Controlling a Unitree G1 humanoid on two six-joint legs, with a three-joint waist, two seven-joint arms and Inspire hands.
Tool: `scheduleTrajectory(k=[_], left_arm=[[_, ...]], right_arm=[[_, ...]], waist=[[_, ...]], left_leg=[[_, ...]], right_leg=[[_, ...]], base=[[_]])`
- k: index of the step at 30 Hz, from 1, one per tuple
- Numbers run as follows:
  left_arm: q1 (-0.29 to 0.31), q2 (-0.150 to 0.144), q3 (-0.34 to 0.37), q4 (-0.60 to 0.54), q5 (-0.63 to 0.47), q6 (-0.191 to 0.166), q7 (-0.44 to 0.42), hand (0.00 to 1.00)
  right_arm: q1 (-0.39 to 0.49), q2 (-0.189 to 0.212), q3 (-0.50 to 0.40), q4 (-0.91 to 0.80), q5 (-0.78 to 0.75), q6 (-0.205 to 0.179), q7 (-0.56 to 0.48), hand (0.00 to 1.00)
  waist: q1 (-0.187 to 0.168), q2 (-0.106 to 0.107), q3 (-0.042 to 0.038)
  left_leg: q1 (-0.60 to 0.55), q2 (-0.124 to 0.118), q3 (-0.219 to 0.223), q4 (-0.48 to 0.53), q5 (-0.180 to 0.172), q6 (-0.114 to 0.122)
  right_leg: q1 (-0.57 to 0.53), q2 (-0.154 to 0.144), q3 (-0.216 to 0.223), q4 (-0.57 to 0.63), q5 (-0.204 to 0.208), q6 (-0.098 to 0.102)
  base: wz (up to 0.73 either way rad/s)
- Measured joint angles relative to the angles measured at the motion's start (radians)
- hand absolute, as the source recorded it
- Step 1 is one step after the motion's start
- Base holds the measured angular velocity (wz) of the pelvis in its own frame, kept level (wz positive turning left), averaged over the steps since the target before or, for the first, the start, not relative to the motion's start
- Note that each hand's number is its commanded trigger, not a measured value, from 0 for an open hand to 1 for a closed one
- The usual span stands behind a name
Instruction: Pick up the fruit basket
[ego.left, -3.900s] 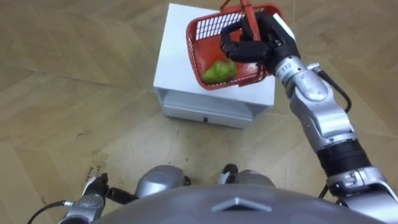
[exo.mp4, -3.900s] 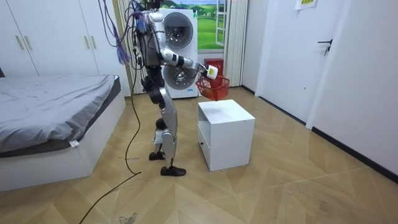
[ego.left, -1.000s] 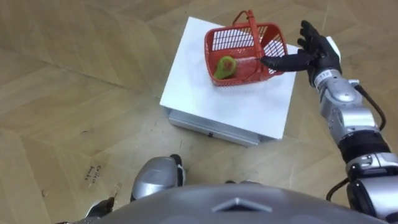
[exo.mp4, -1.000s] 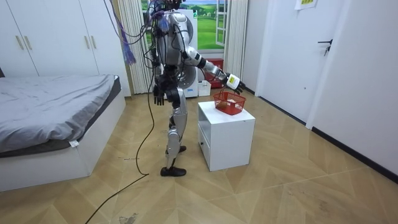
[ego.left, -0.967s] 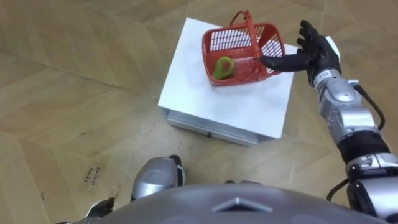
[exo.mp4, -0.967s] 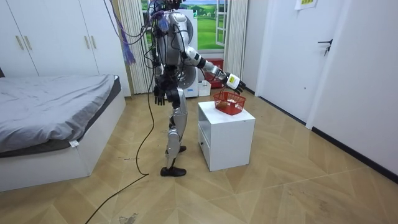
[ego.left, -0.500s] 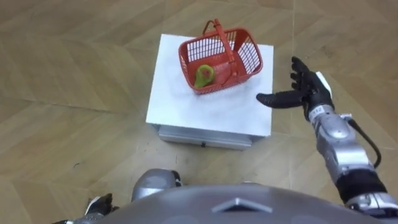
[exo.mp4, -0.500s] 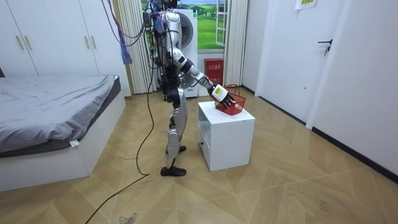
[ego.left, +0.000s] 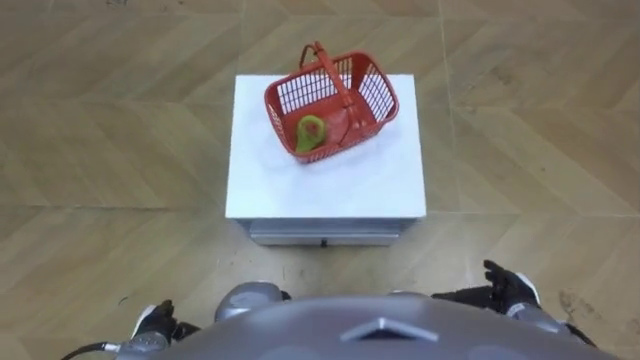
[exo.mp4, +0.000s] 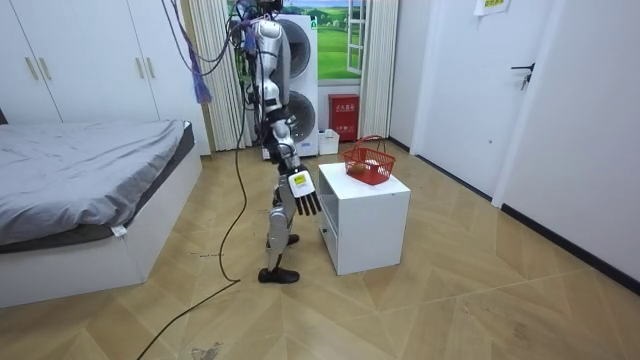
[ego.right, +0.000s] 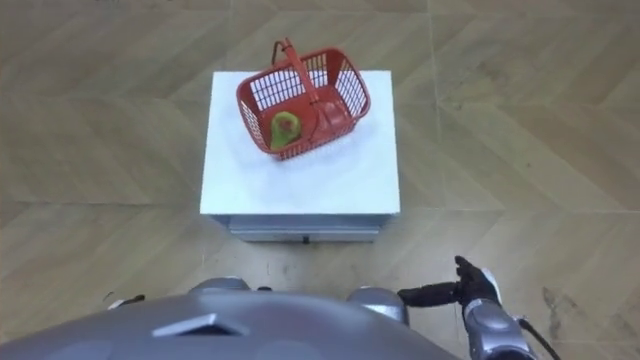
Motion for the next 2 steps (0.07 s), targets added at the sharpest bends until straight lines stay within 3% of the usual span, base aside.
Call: scheduleTrajectory(k=[2], left_arm=[[0.002,-0.012,-0.001,0.000,0.003,0.014,-0.003,0.00]], right_arm=[[0.000,0.000,-0.007,0.007,0.000,0.002,0.002,0.00]], waist=[[-0.003,0.007,0.0005]], left_leg=[[0.017,0.000,0.007,-0.005,-0.002,-0.002]], right_leg=[[0.009,0.000,0.010,-0.002,0.000,0.000]], base=[[-0.11]])
